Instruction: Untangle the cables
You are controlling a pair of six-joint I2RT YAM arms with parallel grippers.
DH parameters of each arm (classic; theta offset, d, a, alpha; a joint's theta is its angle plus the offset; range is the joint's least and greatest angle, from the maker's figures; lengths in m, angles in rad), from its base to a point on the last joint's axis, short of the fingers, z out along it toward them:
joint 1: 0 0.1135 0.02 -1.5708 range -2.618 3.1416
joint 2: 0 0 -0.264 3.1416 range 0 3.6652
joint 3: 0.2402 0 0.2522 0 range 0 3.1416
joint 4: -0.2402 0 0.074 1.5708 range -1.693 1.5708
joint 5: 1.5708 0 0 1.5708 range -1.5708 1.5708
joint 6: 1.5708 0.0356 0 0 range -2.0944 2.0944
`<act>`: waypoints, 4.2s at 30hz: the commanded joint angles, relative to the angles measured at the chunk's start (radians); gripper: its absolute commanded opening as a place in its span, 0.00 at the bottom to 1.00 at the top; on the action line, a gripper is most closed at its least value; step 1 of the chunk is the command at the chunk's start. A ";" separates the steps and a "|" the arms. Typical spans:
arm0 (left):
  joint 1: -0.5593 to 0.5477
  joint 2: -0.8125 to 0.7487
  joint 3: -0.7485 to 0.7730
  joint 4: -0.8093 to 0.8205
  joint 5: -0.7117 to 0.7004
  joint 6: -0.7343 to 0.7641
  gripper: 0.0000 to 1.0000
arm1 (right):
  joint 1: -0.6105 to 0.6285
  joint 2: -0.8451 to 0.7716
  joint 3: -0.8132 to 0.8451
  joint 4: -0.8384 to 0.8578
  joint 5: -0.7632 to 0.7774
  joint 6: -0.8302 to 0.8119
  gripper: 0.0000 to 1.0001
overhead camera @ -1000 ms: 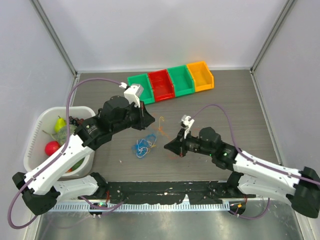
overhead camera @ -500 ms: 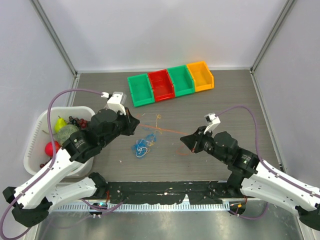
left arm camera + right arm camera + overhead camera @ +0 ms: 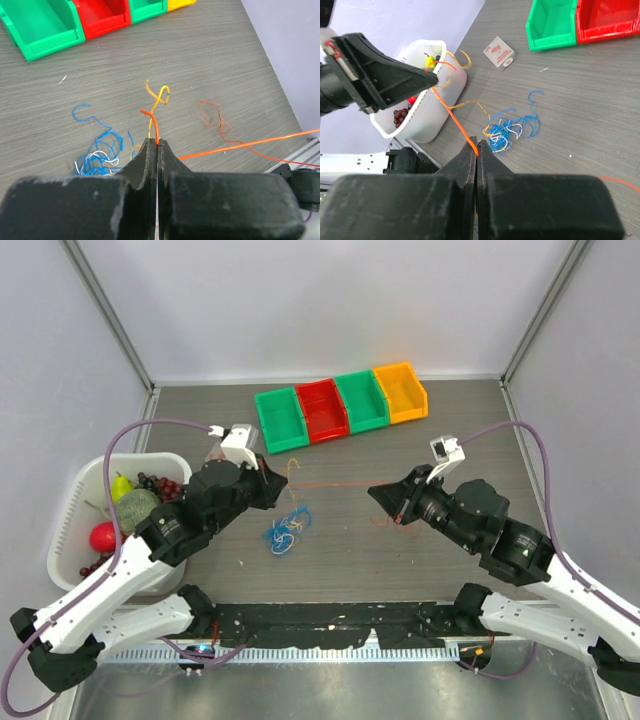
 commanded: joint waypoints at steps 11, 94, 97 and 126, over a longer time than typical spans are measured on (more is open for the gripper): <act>0.029 0.023 -0.036 0.027 0.027 0.076 0.92 | -0.009 0.299 0.664 -0.209 0.072 -0.218 0.01; 0.029 -0.068 -0.222 0.118 0.246 -0.171 1.00 | -0.597 1.746 1.754 1.034 -0.046 -0.557 0.01; 0.031 -0.074 -0.224 0.109 0.240 -0.171 1.00 | -0.629 1.743 1.681 1.033 -0.036 -0.519 0.01; 0.029 -0.016 -0.254 0.204 0.346 -0.226 1.00 | -0.847 1.419 0.874 0.932 -0.508 -0.147 0.00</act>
